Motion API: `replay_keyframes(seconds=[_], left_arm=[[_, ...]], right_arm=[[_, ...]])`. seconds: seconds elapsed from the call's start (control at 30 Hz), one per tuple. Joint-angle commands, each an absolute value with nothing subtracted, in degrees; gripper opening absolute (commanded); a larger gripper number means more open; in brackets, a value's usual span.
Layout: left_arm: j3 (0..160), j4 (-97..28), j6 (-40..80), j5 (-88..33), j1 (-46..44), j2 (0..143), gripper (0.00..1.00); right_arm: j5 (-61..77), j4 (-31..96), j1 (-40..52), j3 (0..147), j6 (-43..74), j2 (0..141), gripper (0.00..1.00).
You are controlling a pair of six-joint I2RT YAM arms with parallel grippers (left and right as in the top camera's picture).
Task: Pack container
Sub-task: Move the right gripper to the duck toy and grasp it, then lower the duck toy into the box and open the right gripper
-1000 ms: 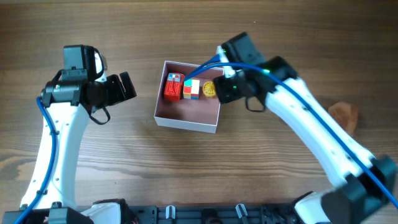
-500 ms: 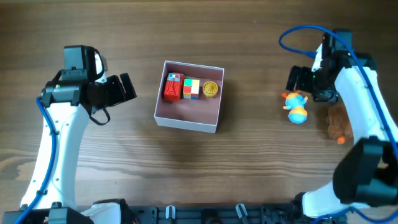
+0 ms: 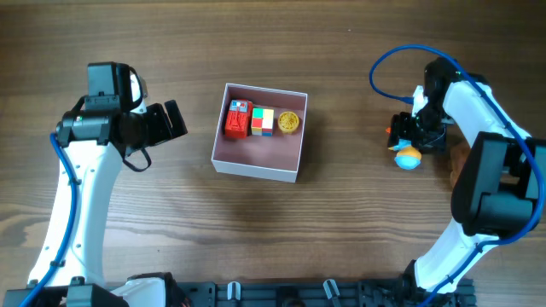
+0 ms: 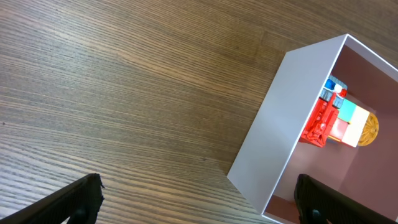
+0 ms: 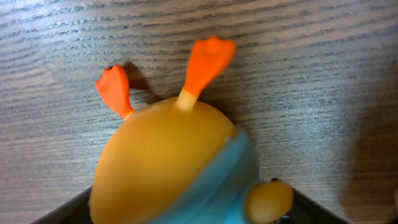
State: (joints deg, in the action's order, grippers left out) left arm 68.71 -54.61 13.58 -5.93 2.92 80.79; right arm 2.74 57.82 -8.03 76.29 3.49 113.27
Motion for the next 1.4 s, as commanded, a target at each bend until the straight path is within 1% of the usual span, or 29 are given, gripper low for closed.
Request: replay_keyframes(seconds=[0.0, 0.03, 0.1, 0.13, 0.2, 0.23, 0.3, 0.37, 0.47, 0.53, 0.63, 0.67, 0.77, 0.87, 1.0, 1.1, 1.23, 1.27, 1.33, 1.37], left_arm=[[68.4, -54.7, 12.2, -6.6, 3.1, 80.8, 1.00], [68.4, -54.7, 12.2, -6.6, 3.1, 80.8, 1.00], [68.4, -54.7, 12.2, -6.6, 3.1, 80.8, 1.00], [68.4, -54.7, 12.2, -6.6, 3.1, 80.8, 1.00], [68.4, -54.7, 12.2, -6.6, 3.1, 80.8, 1.00], [68.4, -54.7, 12.2, -6.6, 3.1, 80.8, 1.00], [68.4, -54.6, 12.2, -6.6, 3.1, 80.8, 1.00], [68.4, -54.6, 12.2, -6.6, 3.1, 80.8, 1.00], [68.4, -54.7, 12.2, -6.6, 3.1, 80.8, 1.00], [68.4, -54.7, 12.2, -6.6, 3.1, 80.8, 1.00], [68.4, -54.7, 12.2, -6.6, 3.1, 80.8, 1.00], [68.4, -54.7, 12.2, -6.6, 3.1, 80.8, 1.00], [68.4, -54.7, 12.3, -6.6, 3.1, 80.8, 1.00], [68.4, -54.7, 12.3, -6.6, 3.1, 80.8, 1.00], [68.4, -55.0, 12.3, -6.6, 3.1, 80.8, 1.00], [68.4, -55.3, 12.2, -6.6, 3.1, 80.8, 1.00], [68.4, -55.3, 12.2, -6.6, 3.1, 80.8, 1.00], [68.4, -55.3, 12.2, -6.6, 3.1, 80.8, 1.00], [68.4, -55.3, 12.2, -6.6, 3.1, 80.8, 1.00], [68.4, -55.3, 12.2, -6.6, 3.1, 80.8, 1.00]], right_arm=[[3.5, 58.1, -8.1, 76.1, 3.1, 113.7, 0.48], [3.5, 58.1, -8.1, 76.1, 3.1, 113.7, 0.43], [3.5, 58.3, -8.1, 76.1, 3.1, 113.7, 0.26], [3.5, 58.5, -8.1, 76.1, 3.1, 113.7, 0.21], [3.8, 58.7, -8.0, 76.1, 3.1, 113.7, 0.06], [4.8, 58.8, -7.8, 76.1, 3.2, 113.6, 0.04], [6.3, 59.1, -6.7, 76.1, 4.1, 112.6, 0.04], [6.3, 59.2, -3.5, 76.1, 4.7, 108.5, 0.04], [6.2, 58.4, 4.0, 78.3, 5.3, 99.2, 0.04], [5.8, 56.5, 10.2, 80.7, 8.3, 92.7, 0.04], [5.0, 49.4, 20.0, 82.3, 21.3, 85.5, 0.04], [5.0, 46.6, 22.9, 82.3, 27.3, 84.7, 0.04], [2.7, 42.9, 29.0, 82.3, 40.1, 86.2, 0.04], [-1.0, 42.9, 32.1, 82.2, 45.2, 90.7, 0.04], [-1.1, 42.9, 32.4, 82.2, 52.9, 100.2, 0.04], [-1.5, 39.2, 32.4, 82.2, 52.5, 105.6, 0.04], [-1.5, 37.7, 32.1, 82.2, 52.4, 107.4, 0.04], [-1.5, 37.5, 31.8, 82.2, 51.4, 107.4, 0.06], [-1.5, 37.2, 31.8, 82.2, 50.9, 107.4, 0.36], [-1.5, 37.3, 31.7, 82.2, 50.9, 107.4, 0.48]])
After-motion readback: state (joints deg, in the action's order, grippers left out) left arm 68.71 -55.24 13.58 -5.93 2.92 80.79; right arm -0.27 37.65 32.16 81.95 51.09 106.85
